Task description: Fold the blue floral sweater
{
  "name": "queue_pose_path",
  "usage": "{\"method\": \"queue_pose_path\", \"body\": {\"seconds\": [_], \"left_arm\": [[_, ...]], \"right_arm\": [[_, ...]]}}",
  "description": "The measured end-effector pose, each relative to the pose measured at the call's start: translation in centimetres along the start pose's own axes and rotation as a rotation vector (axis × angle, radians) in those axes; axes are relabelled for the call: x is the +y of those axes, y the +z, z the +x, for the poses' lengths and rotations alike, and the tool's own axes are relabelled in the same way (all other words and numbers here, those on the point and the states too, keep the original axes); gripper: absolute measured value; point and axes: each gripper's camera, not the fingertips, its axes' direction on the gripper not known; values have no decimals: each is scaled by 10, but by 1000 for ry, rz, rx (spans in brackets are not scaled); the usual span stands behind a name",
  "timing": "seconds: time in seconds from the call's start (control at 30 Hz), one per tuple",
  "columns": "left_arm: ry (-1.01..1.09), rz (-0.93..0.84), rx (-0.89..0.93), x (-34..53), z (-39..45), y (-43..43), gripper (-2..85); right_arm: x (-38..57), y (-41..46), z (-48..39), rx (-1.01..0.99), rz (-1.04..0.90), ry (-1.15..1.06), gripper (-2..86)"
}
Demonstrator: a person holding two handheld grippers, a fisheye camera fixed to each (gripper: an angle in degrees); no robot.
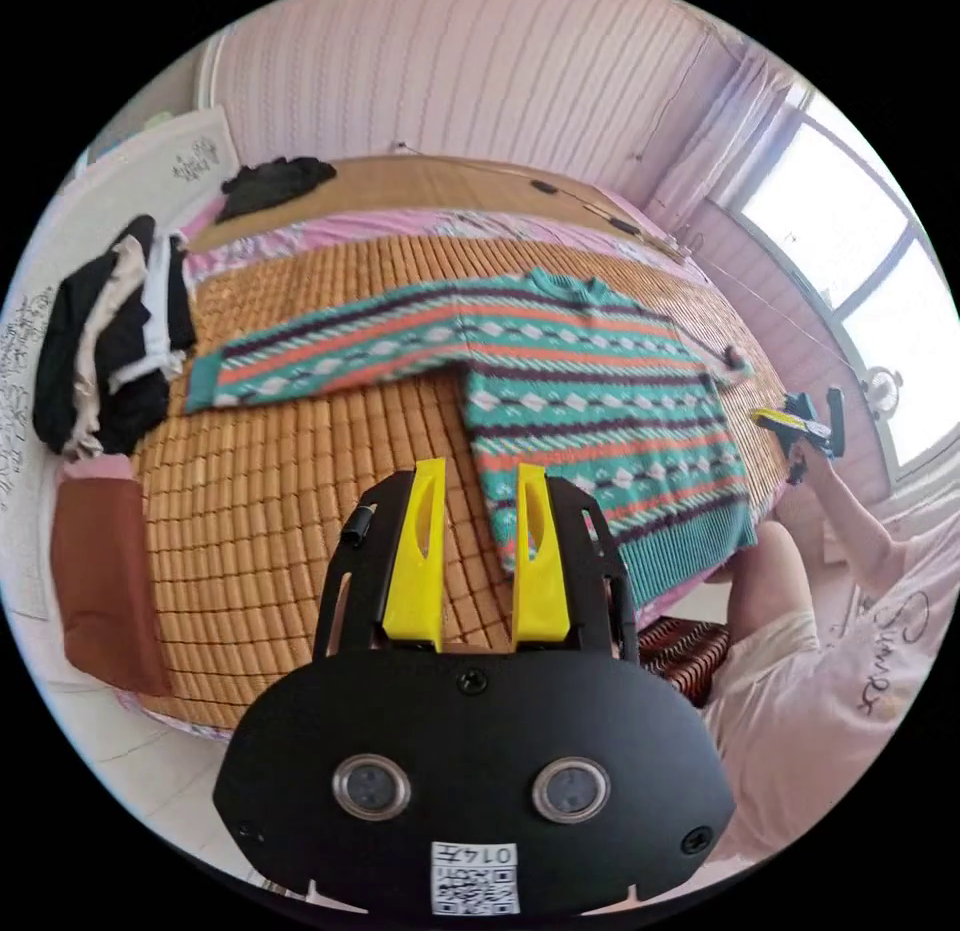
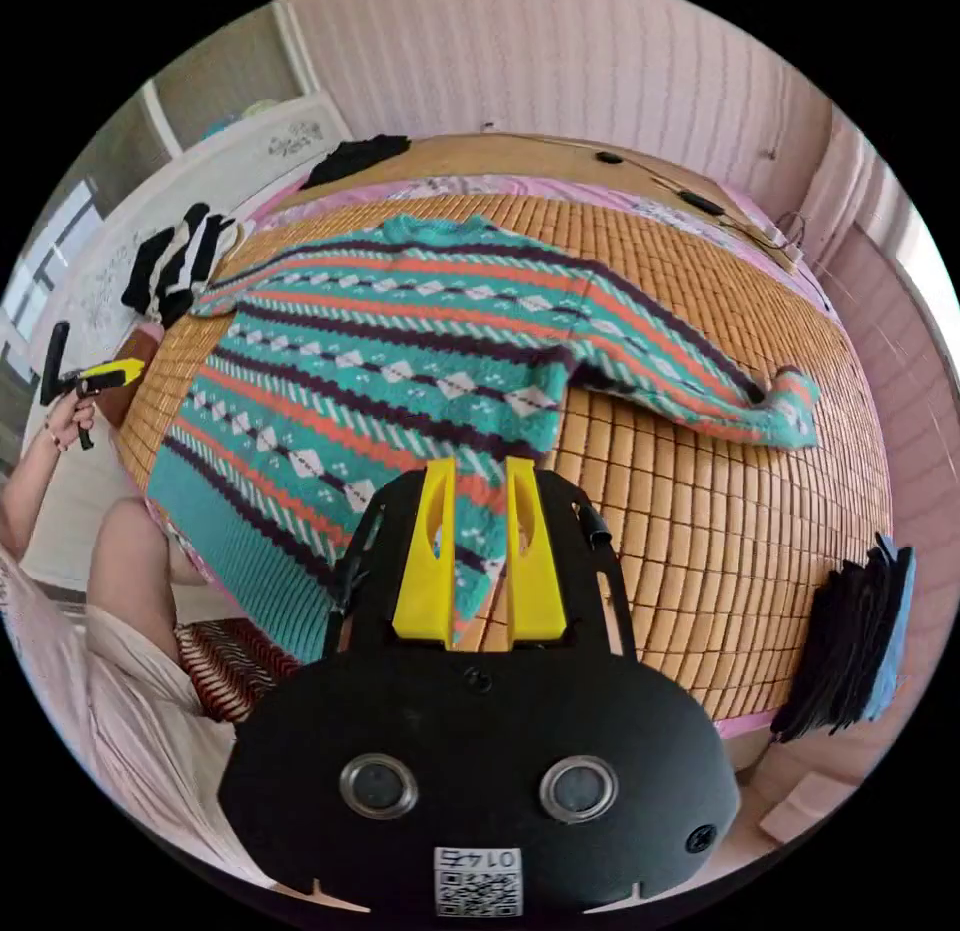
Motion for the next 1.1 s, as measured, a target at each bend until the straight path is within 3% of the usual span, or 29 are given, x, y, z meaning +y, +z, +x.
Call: {"method": "queue_pose_path", "body": {"seconds": [0.07, 0.13, 0.27, 0.43, 0.57, 0.73, 0.8, 0.87, 0.93, 1.1], "left_arm": [[-17, -85, 27, 13, 11, 38, 112], [-25, -177, -35, 27, 18, 72, 115], [-6, -109, -51, 35, 25, 81, 111], [0, -141, -68, 29, 30, 98, 111], [60, -168, -53, 26, 40, 112, 87], [1, -99, -8, 30, 30, 107, 91], [12, -73, 30, 34, 33, 108, 86], [37, -95, 50, 37, 38, 119, 86], [73, -244, -15, 42, 41, 150, 86], [90, -264, -22, 46, 35, 167, 75]], "right_arm": [[8, 27, -28, 165, -43, -31, 66], [17, 25, -28, 171, 38, -18, 61], [16, 17, -5, 63, 7, -24, 48], [5, 14, 4, 145, -39, -95, 20], [7, -4, 33, -21, -42, 81, 18], [49, -56, 32, -113, 65, 78, 3], [67, -57, 19, -114, -15, -4, -3], [87, -39, 4, -34, -251, -59, -7], [99, -48, -1, 30, -199, -77, -8], [104, -58, 9, 15, -211, -91, -5]]}}
